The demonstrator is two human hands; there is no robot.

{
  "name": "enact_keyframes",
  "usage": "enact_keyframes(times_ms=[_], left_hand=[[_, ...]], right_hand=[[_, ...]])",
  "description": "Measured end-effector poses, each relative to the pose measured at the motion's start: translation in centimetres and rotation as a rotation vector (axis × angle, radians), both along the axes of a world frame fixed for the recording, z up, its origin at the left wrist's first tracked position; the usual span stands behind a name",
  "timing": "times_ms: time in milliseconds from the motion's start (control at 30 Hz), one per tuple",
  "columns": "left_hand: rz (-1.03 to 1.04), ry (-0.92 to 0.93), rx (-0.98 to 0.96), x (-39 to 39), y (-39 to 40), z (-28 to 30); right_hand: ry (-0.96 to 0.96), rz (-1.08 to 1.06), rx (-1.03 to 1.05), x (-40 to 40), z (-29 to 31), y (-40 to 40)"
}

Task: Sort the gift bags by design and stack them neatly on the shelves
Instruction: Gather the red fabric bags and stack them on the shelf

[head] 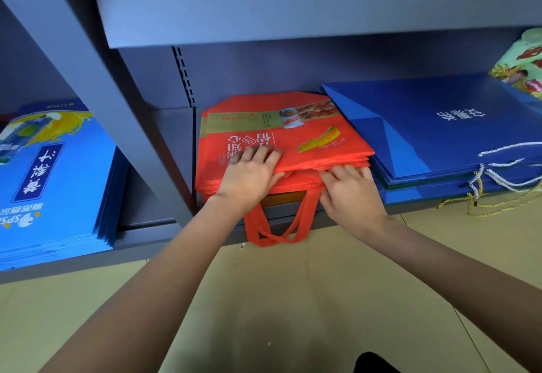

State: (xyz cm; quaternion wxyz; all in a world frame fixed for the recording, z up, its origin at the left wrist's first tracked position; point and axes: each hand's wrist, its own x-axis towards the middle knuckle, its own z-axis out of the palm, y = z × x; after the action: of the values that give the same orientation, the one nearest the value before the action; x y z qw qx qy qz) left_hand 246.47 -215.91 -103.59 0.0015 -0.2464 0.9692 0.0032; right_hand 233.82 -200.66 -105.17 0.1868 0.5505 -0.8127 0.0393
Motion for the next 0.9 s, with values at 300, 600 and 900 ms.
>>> enact_keyframes(times_ms=[300, 600, 900], left_hand=[[-0.005, -0.078, -0.011, 0.0, -0.1, 0.4], [-0.035, -0.076, -0.017, 0.3, -0.9, 1.1], [-0.093, -0.150, 0.111, 1.5, -1.5, 0.5]], right_hand=[[-0.131, 0.092, -0.132, -3.7, 3.1, -0.8], [-0.313, 0.209, 0.339, -4.7, 5.6, -3.4], [-0.001, 0.350, 0.229, -3.7, 2.9, -2.8]])
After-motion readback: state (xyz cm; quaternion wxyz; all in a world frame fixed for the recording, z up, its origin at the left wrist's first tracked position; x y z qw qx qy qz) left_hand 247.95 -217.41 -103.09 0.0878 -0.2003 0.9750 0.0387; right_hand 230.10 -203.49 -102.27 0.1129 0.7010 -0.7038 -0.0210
